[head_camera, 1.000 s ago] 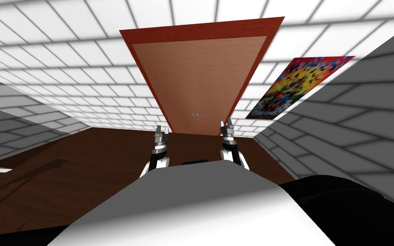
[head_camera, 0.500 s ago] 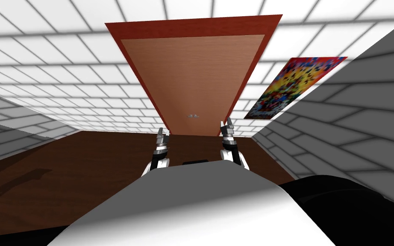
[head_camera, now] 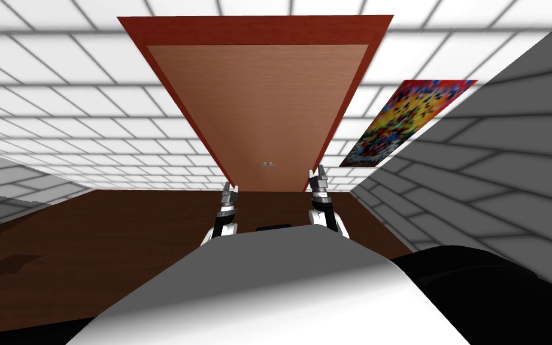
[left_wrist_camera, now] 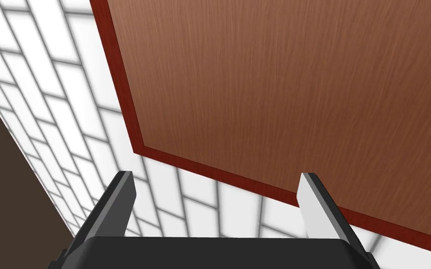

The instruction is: Pull the door open

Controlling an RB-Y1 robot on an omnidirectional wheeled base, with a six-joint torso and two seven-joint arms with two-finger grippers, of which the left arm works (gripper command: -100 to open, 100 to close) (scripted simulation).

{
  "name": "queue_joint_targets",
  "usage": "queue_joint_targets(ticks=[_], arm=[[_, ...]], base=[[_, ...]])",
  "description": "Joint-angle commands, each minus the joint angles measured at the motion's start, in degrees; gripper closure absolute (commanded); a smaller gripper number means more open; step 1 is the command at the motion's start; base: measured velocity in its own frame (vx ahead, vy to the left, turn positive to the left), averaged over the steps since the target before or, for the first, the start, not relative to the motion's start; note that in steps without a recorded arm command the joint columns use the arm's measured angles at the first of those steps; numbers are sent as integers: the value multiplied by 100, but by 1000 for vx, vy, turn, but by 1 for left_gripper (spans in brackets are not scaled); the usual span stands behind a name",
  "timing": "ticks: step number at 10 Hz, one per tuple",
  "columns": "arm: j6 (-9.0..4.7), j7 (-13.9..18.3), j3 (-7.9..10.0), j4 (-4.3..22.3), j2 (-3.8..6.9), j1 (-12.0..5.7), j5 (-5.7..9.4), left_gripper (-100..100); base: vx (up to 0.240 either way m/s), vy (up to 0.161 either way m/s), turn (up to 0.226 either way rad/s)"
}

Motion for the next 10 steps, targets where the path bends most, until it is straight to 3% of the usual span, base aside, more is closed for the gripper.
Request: queue_joint_targets(ticks=[1,10], arm=[[-75,12,20,231,42,-32,29,-100],[-365,76,132,1424,247,-247,187,-100]], base=[[111,-26,-99],[110,-36,-73]])
